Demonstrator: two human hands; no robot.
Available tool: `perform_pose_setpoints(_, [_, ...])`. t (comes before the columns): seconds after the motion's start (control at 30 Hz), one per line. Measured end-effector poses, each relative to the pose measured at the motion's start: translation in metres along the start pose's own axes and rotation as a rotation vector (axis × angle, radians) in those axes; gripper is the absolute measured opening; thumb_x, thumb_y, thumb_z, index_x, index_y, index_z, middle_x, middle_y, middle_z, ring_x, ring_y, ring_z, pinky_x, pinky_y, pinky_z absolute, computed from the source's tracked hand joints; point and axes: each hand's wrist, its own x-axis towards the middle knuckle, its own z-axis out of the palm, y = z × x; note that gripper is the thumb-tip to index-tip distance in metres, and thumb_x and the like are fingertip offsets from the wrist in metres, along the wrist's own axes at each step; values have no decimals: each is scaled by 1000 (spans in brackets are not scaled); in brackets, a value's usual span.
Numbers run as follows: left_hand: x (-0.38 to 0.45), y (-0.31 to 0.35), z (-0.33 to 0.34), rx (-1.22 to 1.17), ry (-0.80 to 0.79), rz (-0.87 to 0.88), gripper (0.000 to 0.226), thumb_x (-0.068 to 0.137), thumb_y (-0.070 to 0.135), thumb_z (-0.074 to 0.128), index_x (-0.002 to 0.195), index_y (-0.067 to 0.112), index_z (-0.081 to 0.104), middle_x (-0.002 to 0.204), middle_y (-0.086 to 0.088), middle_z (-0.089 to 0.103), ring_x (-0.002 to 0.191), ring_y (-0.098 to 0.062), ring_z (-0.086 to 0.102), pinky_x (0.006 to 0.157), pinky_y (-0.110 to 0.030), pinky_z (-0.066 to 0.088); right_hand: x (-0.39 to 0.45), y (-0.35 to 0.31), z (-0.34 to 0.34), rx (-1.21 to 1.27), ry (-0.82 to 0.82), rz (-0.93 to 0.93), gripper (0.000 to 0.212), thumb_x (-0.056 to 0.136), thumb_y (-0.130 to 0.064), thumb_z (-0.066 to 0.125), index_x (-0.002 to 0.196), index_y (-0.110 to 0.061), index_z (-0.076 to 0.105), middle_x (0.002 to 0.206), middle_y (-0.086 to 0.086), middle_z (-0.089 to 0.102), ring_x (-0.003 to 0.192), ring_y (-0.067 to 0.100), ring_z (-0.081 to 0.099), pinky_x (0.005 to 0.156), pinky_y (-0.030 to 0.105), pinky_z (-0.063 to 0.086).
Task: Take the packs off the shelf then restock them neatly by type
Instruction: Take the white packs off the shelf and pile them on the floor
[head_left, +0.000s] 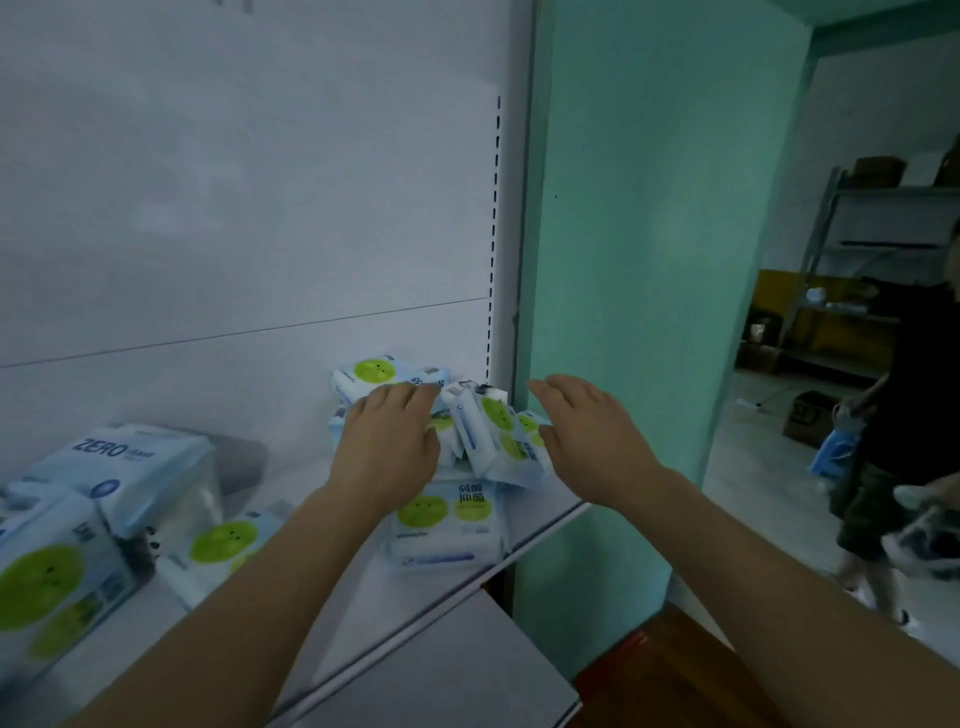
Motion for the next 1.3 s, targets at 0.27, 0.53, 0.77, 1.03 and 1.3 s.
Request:
perform_pose_setpoints(0.27, [64, -26, 36, 7, 14, 29, 43, 90, 28, 37, 120, 13, 63, 111, -8, 67, 104, -33, 60, 93, -47, 48, 98, 41, 38, 18, -105, -158, 62, 99, -20, 55, 155, -21, 29, 159, 6, 30, 144, 27, 30, 116, 44, 30])
perform_pose_setpoints(0.53, [68, -36, 43, 173, -125, 62, 46, 88, 54, 47, 114, 23, 69, 116, 2, 68, 117, -26, 57, 104, -49, 42, 171, 55, 79, 132, -356, -420, 73, 95, -35, 62, 157, -26, 25, 163, 2, 23, 148, 25, 22, 117, 48, 31])
perform_pose_setpoints(0.77, [53, -28, 28, 306, -181, -112, 51, 84, 56, 52, 121, 23, 64, 130, -5, 60, 128, -36, 51, 103, -52, 45, 207, 46, 107, 233, -507, -610, 74, 90, -52, 65, 152, -26, 34, 146, 3, 47, 126, 24, 49, 108, 41, 42])
perform_pose_setpoints(1.03, [24, -13, 10, 328, -38, -278, 52, 85, 49, 50, 128, 20, 56, 129, -6, 57, 121, -31, 51, 95, -45, 48, 223, 61, 80, 149, -281, -766, 79, 77, -53, 76, 145, -31, 41, 132, -4, 49, 122, 21, 42, 96, 42, 46])
perform_pose_setpoints(1.3, [9, -10, 2, 358, -63, -300, 60, 82, 57, 50, 129, 21, 56, 128, -4, 57, 121, -30, 51, 96, -47, 49, 234, 66, 24, 275, 10, -654, 90, 76, -55, 77, 150, -26, 35, 146, 0, 42, 134, 24, 35, 102, 50, 44])
